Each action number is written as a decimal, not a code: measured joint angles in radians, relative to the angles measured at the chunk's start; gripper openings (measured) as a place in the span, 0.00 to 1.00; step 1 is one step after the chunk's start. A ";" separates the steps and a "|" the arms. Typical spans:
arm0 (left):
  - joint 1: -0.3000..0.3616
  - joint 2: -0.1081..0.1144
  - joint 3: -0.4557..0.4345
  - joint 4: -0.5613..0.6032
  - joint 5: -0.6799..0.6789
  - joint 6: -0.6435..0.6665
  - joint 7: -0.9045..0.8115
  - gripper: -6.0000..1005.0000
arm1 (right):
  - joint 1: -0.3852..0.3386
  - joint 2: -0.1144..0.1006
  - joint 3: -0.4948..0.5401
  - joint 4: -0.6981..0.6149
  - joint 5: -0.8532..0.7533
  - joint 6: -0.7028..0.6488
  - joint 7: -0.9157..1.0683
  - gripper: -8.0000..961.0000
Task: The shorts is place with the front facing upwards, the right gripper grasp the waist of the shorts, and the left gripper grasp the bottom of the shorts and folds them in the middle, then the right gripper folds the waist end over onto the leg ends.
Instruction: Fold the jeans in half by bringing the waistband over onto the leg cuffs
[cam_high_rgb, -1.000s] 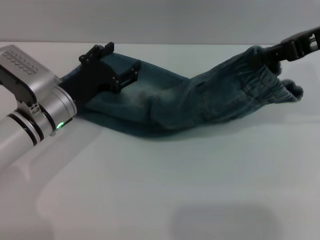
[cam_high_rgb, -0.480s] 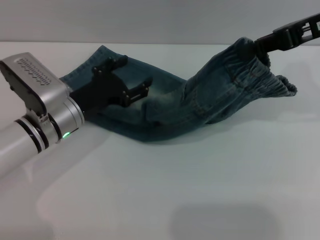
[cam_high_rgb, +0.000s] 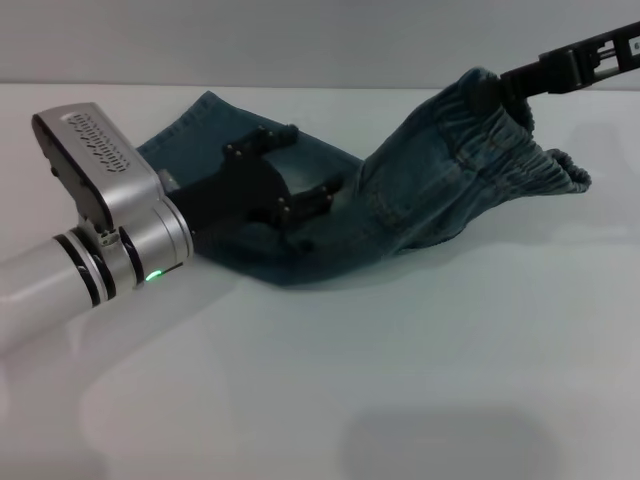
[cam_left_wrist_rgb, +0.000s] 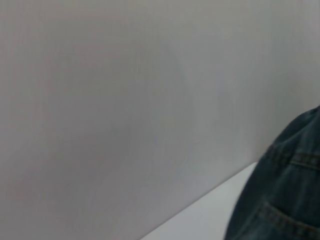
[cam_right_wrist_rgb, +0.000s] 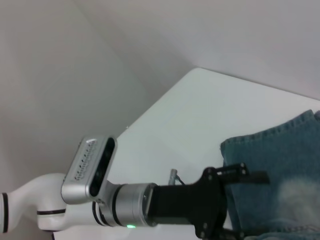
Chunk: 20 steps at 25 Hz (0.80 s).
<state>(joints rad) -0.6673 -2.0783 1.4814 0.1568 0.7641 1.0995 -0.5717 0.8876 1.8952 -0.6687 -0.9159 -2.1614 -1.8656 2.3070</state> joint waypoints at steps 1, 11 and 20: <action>0.002 0.000 0.010 0.007 0.000 0.001 -0.007 0.83 | 0.000 0.000 0.000 0.000 0.000 0.000 0.000 0.02; 0.051 0.000 0.140 0.109 -0.039 -0.006 -0.054 0.83 | 0.013 -0.020 0.005 -0.002 0.029 -0.004 0.020 0.01; 0.093 0.000 0.399 0.262 -0.213 -0.128 -0.062 0.83 | 0.018 -0.036 0.028 -0.003 0.040 -0.018 0.032 0.01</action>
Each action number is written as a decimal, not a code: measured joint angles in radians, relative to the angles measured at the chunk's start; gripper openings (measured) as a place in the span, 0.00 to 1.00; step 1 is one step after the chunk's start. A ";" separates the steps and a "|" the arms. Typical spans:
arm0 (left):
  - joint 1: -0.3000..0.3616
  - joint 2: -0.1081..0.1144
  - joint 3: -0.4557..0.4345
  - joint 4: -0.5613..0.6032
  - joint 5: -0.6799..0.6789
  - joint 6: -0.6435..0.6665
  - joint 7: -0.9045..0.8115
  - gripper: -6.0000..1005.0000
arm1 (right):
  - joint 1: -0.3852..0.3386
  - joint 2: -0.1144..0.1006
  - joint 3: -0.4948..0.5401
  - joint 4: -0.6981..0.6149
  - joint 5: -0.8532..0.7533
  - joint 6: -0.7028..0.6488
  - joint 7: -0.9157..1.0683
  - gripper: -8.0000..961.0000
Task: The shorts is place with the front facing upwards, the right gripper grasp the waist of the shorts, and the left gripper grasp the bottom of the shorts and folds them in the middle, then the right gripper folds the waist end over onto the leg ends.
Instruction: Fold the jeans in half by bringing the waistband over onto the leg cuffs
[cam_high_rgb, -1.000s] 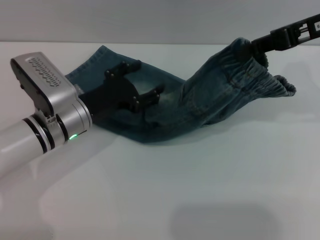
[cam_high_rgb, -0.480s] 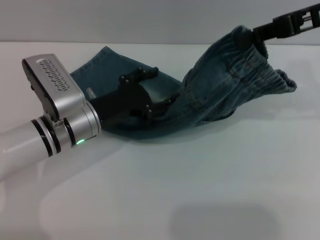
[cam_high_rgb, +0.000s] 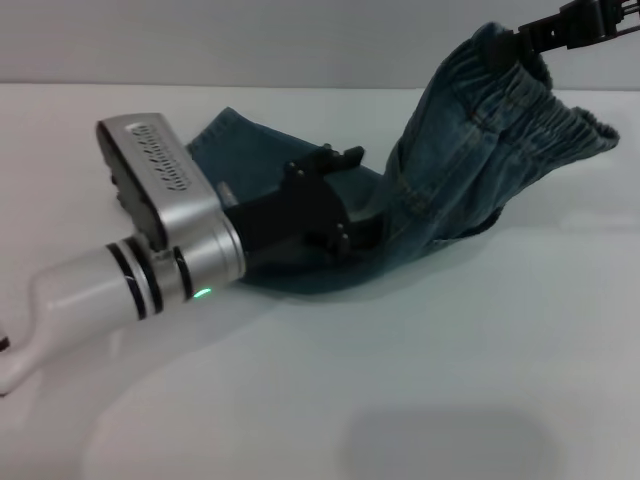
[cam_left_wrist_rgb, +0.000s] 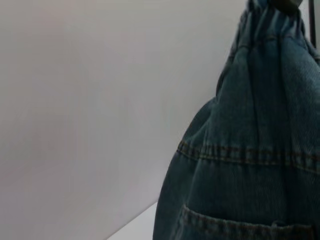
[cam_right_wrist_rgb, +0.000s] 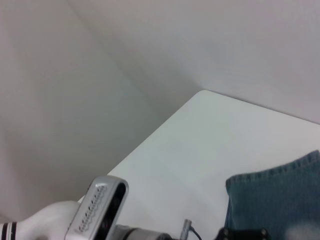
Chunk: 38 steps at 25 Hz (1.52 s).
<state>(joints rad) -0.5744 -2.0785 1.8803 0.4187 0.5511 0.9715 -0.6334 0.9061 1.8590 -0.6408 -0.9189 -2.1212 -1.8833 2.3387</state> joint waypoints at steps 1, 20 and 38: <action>0.004 0.000 0.021 0.015 -0.018 -0.015 0.000 0.83 | 0.000 -0.001 0.000 -0.001 0.000 0.000 0.001 0.01; 0.031 0.003 0.163 0.062 -0.143 -0.027 -0.075 0.83 | 0.002 -0.019 0.017 0.001 0.001 0.000 0.002 0.01; 0.036 0.000 0.235 0.111 -0.143 -0.036 -0.170 0.83 | 0.017 -0.018 0.006 0.020 0.001 -0.008 0.003 0.01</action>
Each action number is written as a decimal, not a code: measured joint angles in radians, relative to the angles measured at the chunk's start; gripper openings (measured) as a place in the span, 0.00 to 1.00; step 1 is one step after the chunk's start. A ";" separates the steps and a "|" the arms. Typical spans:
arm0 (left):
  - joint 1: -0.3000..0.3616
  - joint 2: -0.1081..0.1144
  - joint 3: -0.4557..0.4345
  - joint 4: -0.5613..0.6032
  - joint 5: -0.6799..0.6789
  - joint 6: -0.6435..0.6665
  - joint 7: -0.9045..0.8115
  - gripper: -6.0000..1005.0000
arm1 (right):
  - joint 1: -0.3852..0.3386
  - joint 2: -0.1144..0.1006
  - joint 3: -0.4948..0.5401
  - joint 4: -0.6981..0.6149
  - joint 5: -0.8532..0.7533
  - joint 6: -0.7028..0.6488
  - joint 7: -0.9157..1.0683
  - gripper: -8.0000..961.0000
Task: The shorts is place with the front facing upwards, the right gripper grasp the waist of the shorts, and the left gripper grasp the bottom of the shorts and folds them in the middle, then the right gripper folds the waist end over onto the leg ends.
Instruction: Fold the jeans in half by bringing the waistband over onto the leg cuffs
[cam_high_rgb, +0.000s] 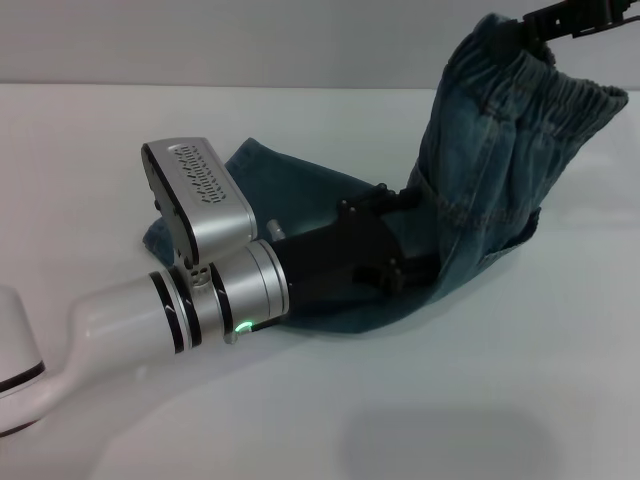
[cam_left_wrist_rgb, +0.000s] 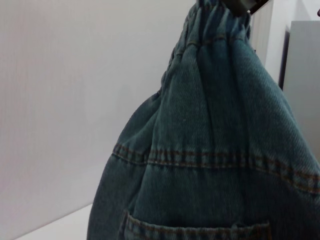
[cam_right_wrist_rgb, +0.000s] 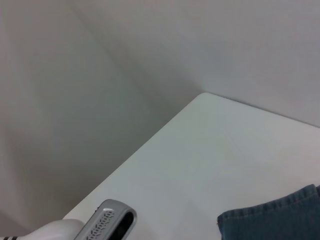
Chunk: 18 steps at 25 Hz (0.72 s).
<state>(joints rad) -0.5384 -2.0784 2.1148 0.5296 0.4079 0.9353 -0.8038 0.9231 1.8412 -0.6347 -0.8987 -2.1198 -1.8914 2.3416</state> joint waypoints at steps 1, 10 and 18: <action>0.000 0.000 0.000 0.000 -0.001 -0.002 0.000 0.83 | 0.002 0.000 -0.001 0.010 0.000 0.001 -0.002 0.01; 0.001 0.010 -0.065 -0.026 -0.013 -0.041 0.012 0.83 | 0.009 -0.002 -0.003 0.067 0.000 0.005 -0.025 0.01; 0.001 0.014 -0.146 -0.046 -0.005 -0.067 0.047 0.83 | 0.009 0.004 -0.005 0.115 0.000 0.011 -0.049 0.01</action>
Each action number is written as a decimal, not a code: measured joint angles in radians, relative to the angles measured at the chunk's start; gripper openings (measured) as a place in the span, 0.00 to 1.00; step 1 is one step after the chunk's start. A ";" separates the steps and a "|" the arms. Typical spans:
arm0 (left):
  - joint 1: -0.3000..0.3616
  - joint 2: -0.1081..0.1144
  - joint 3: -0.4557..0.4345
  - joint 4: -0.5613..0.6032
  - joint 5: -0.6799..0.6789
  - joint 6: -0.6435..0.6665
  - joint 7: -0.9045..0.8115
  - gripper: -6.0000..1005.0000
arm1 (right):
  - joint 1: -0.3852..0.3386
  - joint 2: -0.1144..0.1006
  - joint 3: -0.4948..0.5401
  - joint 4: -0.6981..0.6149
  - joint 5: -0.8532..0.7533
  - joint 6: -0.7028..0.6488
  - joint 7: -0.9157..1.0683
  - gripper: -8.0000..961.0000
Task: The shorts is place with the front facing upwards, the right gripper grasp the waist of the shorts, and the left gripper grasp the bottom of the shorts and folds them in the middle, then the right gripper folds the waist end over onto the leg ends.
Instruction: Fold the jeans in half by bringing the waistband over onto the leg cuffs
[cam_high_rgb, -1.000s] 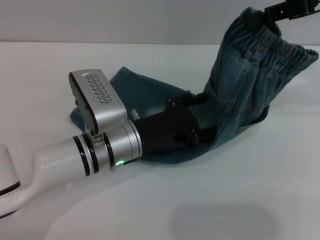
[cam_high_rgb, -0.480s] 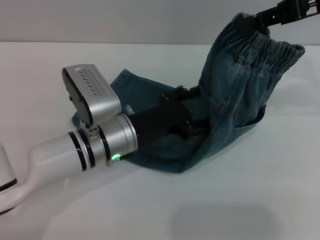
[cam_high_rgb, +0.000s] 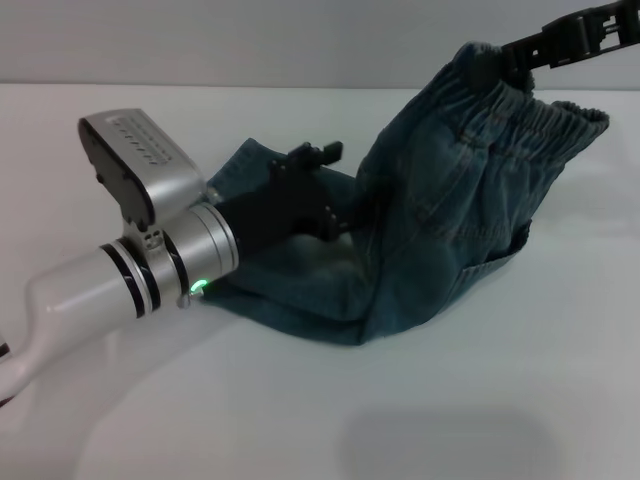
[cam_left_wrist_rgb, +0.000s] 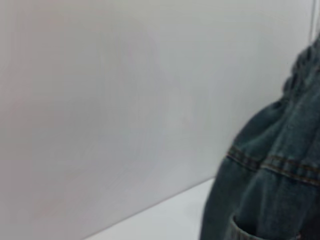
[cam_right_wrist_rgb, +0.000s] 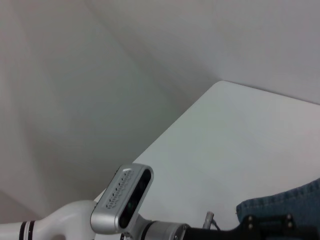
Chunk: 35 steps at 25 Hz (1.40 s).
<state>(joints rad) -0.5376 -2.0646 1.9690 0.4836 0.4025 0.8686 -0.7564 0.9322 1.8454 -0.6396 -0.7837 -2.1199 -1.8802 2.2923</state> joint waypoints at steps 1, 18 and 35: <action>0.001 0.000 -0.010 -0.002 0.000 0.000 0.003 0.83 | 0.001 0.001 0.000 0.004 0.000 0.000 -0.003 0.01; 0.072 0.011 -0.071 0.000 0.080 0.111 -0.003 0.83 | -0.010 0.009 -0.038 0.001 -0.009 0.096 -0.012 0.01; 0.130 0.036 -0.217 -0.004 0.164 0.144 -0.094 0.83 | 0.015 0.005 -0.047 0.005 -0.021 0.139 0.023 0.01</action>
<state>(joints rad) -0.4078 -2.0284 1.7521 0.4801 0.5661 1.0127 -0.8504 0.9469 1.8507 -0.6871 -0.7784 -2.1410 -1.7409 2.3150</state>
